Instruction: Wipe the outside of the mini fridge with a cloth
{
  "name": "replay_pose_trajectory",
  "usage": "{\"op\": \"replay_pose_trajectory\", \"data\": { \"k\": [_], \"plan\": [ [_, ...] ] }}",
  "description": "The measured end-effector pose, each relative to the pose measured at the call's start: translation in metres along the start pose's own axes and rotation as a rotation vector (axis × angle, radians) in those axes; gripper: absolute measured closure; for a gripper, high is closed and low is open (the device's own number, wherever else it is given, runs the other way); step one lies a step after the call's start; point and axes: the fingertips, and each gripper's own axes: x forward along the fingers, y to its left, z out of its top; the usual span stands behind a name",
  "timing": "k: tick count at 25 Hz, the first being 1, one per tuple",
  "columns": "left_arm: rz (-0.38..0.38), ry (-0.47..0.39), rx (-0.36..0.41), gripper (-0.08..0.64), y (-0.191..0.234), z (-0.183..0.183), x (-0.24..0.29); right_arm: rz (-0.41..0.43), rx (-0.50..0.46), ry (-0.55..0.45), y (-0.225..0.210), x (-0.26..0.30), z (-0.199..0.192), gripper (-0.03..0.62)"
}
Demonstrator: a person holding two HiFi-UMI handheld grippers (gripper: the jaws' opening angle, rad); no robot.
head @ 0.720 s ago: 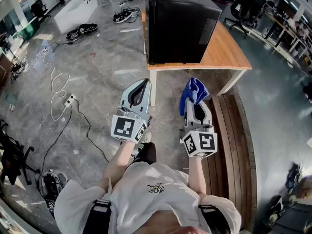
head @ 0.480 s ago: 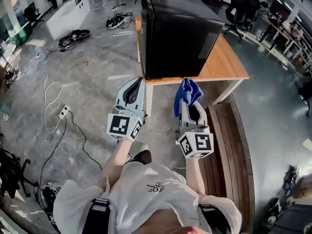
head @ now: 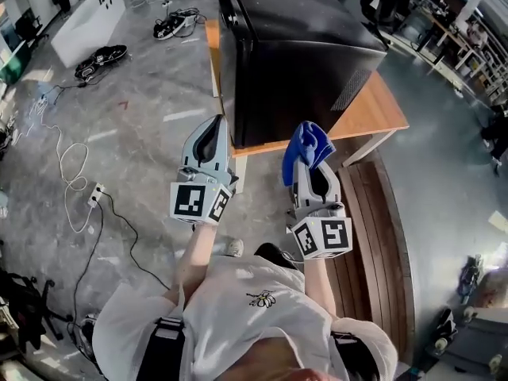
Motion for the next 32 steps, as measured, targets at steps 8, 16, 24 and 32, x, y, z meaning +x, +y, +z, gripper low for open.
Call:
{"op": "replay_pose_trajectory", "data": {
  "k": [8,16,24,32],
  "plan": [
    [-0.028,0.066,0.051,0.555,-0.028,-0.016,0.033,0.052,0.032,-0.017,-0.041,0.046,0.008,0.53],
    [0.039,0.057,0.076,0.555,-0.014,-0.017,0.047,0.234,-0.059,-0.054,0.002,0.106,0.026,0.53],
    [0.099,0.062,0.088,0.555,-0.002,-0.017,0.045,0.313,-0.061,-0.092,0.045,0.178,0.065,0.529],
    [0.134,0.069,0.087,0.555,0.006,-0.012,0.034,0.3,-0.109,-0.058,0.054,0.202,0.068,0.53]
  ]
}}
